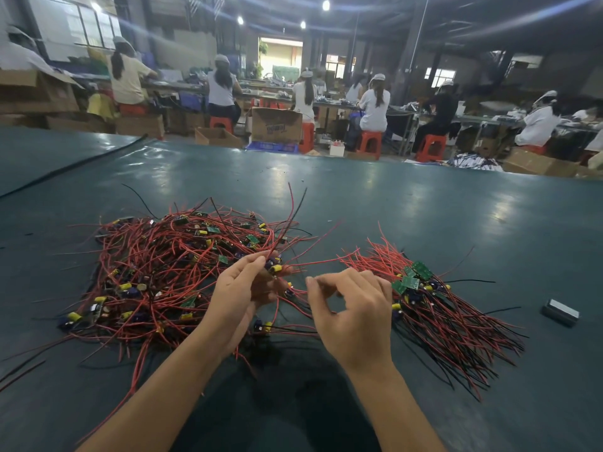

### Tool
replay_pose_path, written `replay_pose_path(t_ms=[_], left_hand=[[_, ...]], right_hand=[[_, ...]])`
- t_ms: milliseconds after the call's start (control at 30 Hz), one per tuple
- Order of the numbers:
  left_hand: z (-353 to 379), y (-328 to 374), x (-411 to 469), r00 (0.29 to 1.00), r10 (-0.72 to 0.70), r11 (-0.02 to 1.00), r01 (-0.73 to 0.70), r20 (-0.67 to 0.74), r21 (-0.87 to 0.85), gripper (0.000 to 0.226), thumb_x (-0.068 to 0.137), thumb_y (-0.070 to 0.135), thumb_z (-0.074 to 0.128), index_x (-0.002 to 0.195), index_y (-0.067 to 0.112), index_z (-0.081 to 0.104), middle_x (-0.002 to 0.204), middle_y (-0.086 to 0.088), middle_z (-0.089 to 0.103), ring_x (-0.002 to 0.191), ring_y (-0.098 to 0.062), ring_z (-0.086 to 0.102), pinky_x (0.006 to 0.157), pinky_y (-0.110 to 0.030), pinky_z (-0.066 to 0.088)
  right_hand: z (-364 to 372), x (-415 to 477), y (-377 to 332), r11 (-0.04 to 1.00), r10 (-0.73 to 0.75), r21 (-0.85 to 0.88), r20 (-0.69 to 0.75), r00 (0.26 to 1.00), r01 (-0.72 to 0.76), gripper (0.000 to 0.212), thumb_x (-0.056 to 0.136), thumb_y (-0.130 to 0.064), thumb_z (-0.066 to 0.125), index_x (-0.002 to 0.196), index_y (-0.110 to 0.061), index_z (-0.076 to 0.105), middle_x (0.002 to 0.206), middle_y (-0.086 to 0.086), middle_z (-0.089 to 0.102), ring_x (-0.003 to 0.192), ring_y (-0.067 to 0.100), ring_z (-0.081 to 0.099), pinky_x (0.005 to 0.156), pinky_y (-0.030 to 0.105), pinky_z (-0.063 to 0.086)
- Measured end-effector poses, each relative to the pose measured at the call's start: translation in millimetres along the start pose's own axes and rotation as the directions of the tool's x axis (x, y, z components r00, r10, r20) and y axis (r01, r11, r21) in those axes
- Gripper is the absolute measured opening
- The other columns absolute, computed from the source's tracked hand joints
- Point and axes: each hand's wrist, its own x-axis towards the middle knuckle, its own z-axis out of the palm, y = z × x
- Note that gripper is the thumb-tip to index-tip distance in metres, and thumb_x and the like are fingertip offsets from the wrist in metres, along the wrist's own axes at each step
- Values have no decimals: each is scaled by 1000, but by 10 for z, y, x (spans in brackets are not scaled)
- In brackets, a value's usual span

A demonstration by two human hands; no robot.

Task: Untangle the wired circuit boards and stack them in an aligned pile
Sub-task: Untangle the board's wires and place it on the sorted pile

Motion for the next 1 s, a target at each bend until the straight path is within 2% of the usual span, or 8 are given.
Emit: replay_pose_path(t_ms=[67,133,233,300,467,733,900,1000], left_hand=[[14,5,-10,1000,-23,999,24,11,-35,23,103,13,42,108,9,64,88,-12,75,71,-19,71,57,-25,55],[44,1,-24,998,-54,998,55,37,-32,25,102,9,40,106,8,65,91,-13,76,73,-18,72,58,-24,56],[101,-28,-43,995,-73,997,74,70,-21,27,101,3,40,101,8,66,92,-12,75,73,-16,71,57,-23,56],[124,-39,-55,994,-73,997,76,81,-34,27,100,0,39,99,8,65,88,-9,75,69,-14,71,54,-21,55],[152,-70,-79,988,-95,995,98,121,-25,24,99,-1,42,98,6,65,78,-2,74,62,-9,69,52,-20,53],[127,-128,-91,991,-74,992,62,108,107,6,91,4,61,87,9,62,78,-7,72,63,-14,65,56,-24,56],[140,-155,-94,994,46,979,-64,95,193,11,91,0,60,85,7,66,69,-1,72,62,-10,68,56,-19,54],[112,-151,-83,989,100,939,-131,111,319,15,92,-2,59,88,9,68,69,-2,73,61,-11,68,56,-20,55]], right_hand=[[25,-21,-44,991,51,117,97,994,-63,35,92,-37,60,61,-20,64,58,-13,53,55,11,50,62,32,40],[74,-59,-98,948,165,229,242,956,-221,36,95,-41,57,68,-22,70,60,-14,56,56,8,52,56,27,41],[128,-83,-150,793,386,333,374,843,-511,27,95,-43,59,85,-25,77,71,-14,70,69,4,64,60,16,47],[154,-78,-139,707,472,372,383,794,-601,22,94,-39,62,84,-24,76,73,-18,71,70,-1,65,61,10,45],[176,-84,-132,600,546,407,421,724,-689,15,90,-38,69,88,-24,75,77,-9,74,75,7,69,71,25,56],[157,-61,-109,672,557,380,307,772,-636,13,93,-27,67,82,-23,72,77,-8,70,75,9,64,68,19,49],[172,-61,-98,586,554,414,423,717,-696,12,88,-30,73,86,-19,76,77,-2,74,73,13,69,69,25,56],[172,-76,-131,544,465,464,528,711,-699,9,90,-21,71,91,-15,78,80,0,76,77,17,73,72,30,60]])
